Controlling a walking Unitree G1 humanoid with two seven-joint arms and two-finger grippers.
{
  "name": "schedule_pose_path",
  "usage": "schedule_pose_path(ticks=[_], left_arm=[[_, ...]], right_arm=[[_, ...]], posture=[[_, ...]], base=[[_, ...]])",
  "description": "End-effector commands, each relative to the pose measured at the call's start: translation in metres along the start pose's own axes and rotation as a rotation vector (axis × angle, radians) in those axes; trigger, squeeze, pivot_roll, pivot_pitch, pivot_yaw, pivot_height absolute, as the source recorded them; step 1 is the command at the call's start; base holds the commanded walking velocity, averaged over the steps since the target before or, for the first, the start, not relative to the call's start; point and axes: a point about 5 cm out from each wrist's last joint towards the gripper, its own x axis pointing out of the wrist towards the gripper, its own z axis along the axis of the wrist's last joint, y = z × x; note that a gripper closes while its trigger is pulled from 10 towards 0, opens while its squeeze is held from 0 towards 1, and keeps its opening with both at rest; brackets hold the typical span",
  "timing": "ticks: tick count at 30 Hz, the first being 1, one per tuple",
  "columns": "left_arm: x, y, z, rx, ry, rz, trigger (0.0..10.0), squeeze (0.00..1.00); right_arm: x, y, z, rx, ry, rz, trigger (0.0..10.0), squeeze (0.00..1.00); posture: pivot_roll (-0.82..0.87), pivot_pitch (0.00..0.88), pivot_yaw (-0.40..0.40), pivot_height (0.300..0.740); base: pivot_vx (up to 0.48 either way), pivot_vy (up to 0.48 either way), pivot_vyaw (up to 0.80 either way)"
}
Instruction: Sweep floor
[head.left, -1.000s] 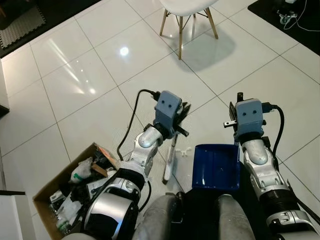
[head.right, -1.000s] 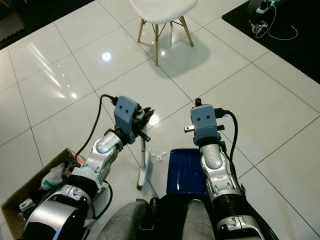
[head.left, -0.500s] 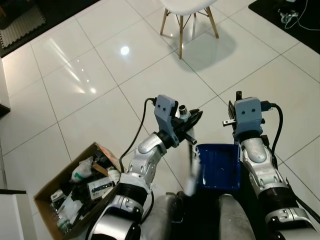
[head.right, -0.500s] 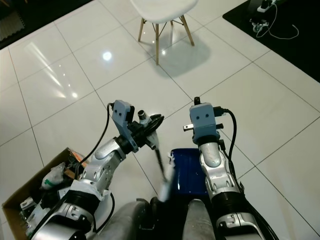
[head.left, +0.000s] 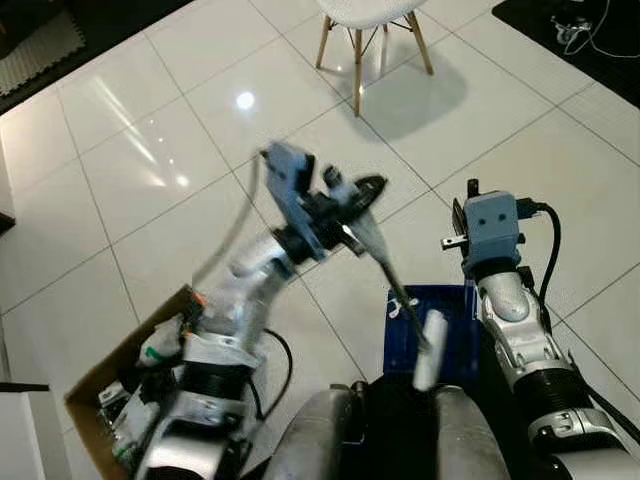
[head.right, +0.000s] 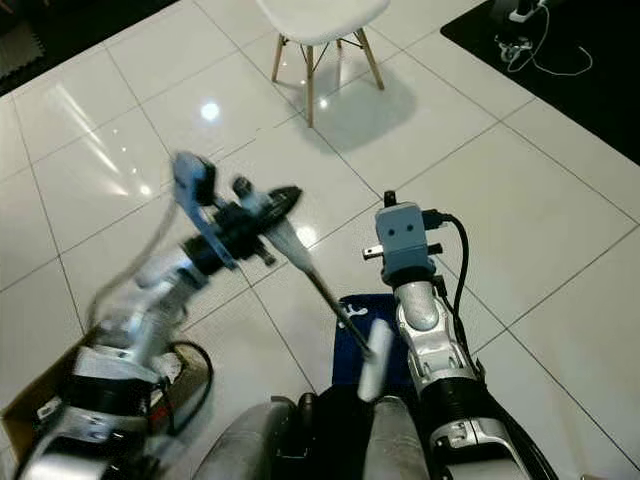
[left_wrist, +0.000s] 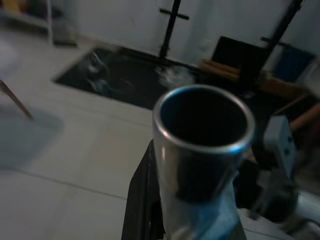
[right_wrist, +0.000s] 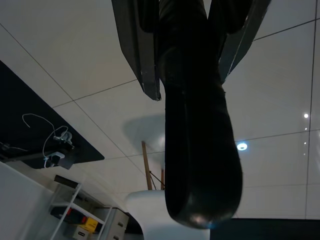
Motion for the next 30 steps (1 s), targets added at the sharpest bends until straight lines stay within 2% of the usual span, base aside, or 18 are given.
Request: schedule_pose_path(ticks=[1, 5, 8, 12, 14, 15, 16, 17, 19, 20, 22, 23, 24, 25, 26, 27, 29, 30], left_arm=[[-0.007, 0.002, 0.004, 0.042, 0.022, 0.001, 10.0, 0.0], [-0.026, 0.011, 0.025, 0.169, 0.046, 0.067, 10.0, 0.0], [-0.028, 0.012, 0.023, 0.202, 0.058, 0.086, 10.0, 0.0], [-0.021, 0.003, -0.021, 0.361, 0.128, 0.166, 10.0, 0.0], [-0.019, -0.001, -0.03, 0.394, 0.141, 0.165, 10.0, 0.0], [-0.016, -0.004, -0.04, 0.436, 0.162, 0.173, 10.0, 0.0], [-0.012, -0.008, -0.053, 0.515, 0.202, 0.187, 10.0, 0.0], [-0.012, -0.008, -0.053, 0.515, 0.202, 0.187, 10.0, 0.0], [-0.01, -0.01, -0.061, 0.569, 0.225, 0.193, 10.0, 0.0], [-0.003, -0.017, -0.081, 0.599, 0.271, 0.189, 10.0, 0.0], [-0.003, -0.017, -0.081, 0.599, 0.271, 0.189, 10.0, 0.0], [-0.001, -0.02, -0.089, 0.575, 0.288, 0.193, 10.0, 0.0], [0.001, -0.023, -0.098, 0.499, 0.304, 0.216, 10.0, 0.0], [0.001, -0.023, -0.098, 0.499, 0.304, 0.216, 10.0, 0.0], [0.001, -0.025, -0.105, 0.407, 0.319, 0.246, 10.0, 0.0], [0.001, -0.025, -0.105, 0.407, 0.319, 0.246, 10.0, 0.0], [-0.001, -0.027, -0.117, 0.174, 0.306, 0.348, 10.0, 0.0], [-0.001, -0.027, -0.117, 0.174, 0.306, 0.348, 10.0, 0.0]], right_arm=[[-0.008, 0.008, -0.012, -0.013, 0.051, 0.039, 10.0, 0.0], [-0.007, 0.005, -0.007, -0.006, 0.02, 0.052, 10.0, 0.0], [-0.006, 0.006, -0.008, -0.007, 0.021, 0.06, 10.0, 0.0], [-0.005, 0.01, -0.007, -0.015, 0.013, 0.084, 10.0, 0.0], [-0.005, 0.011, -0.006, -0.02, 0.009, 0.087, 10.0, 0.0], [-0.005, 0.011, -0.005, -0.021, 0.007, 0.088, 10.0, 0.0], [-0.005, 0.011, -0.005, -0.022, 0.004, 0.089, 10.0, 0.0], [-0.005, 0.011, -0.005, -0.022, 0.004, 0.089, 10.0, 0.0], [-0.005, 0.011, -0.005, -0.022, 0.002, 0.089, 10.0, 0.0], [-0.006, 0.011, -0.005, -0.023, 0.0, 0.088, 10.0, 0.0], [-0.006, 0.011, -0.005, -0.023, 0.0, 0.088, 10.0, 0.0], [-0.007, 0.011, -0.005, -0.024, 0.0, 0.087, 10.0, 0.0], [-0.008, 0.01, -0.005, -0.024, 0.0, 0.085, 10.0, 0.0], [-0.008, 0.01, -0.005, -0.024, 0.0, 0.085, 10.0, 0.0], [-0.008, 0.009, -0.006, -0.025, 0.001, 0.082, 10.0, 0.0], [-0.008, 0.009, -0.006, -0.025, 0.001, 0.082, 10.0, 0.0], [-0.008, 0.009, -0.006, -0.025, 0.002, 0.078, 10.0, 0.0], [-0.008, 0.009, -0.006, -0.025, 0.002, 0.078, 10.0, 0.0]], posture=[[0.02, 0.276, 0.178, 0.74], [0.03, 0.265, 0.163, 0.74], [0.04, 0.265, 0.155, 0.74], [0.03, 0.274, 0.149, 0.74], [0.03, 0.274, 0.149, 0.74], [0.02, 0.278, 0.151, 0.74], [0.02, 0.279, 0.152, 0.74], [0.02, 0.279, 0.152, 0.74], [0.02, 0.28, 0.153, 0.74], [0.0, 0.283, 0.154, 0.74], [0.0, 0.283, 0.154, 0.74], [0.0, 0.283, 0.154, 0.74], [0.0, 0.283, 0.154, 0.74], [0.0, 0.283, 0.154, 0.74], [0.0, 0.283, 0.154, 0.74], [0.0, 0.283, 0.154, 0.74], [-0.02, 0.282, 0.163, 0.74], [-0.02, 0.282, 0.163, 0.74]], base=[[0.0, 0.0, 0.0], [0.0, 0.0, 0.0], [0.0, 0.0, 0.0], [0.0, 0.0, 0.0], [0.0, 0.0, 0.0], [0.0, 0.0, 0.0], [0.0, 0.0, 0.0], [0.0, 0.0, 0.0], [0.0, 0.0, 0.0], [0.0, 0.0, 0.0], [0.0, 0.0, 0.0], [0.0, 0.0, 0.0], [0.0, 0.0, 0.0], [0.0, 0.0, 0.0], [0.0, 0.0, 0.0], [0.0, 0.0, 0.0], [0.0, 0.0, 0.0], [0.0, 0.0, 0.0]])
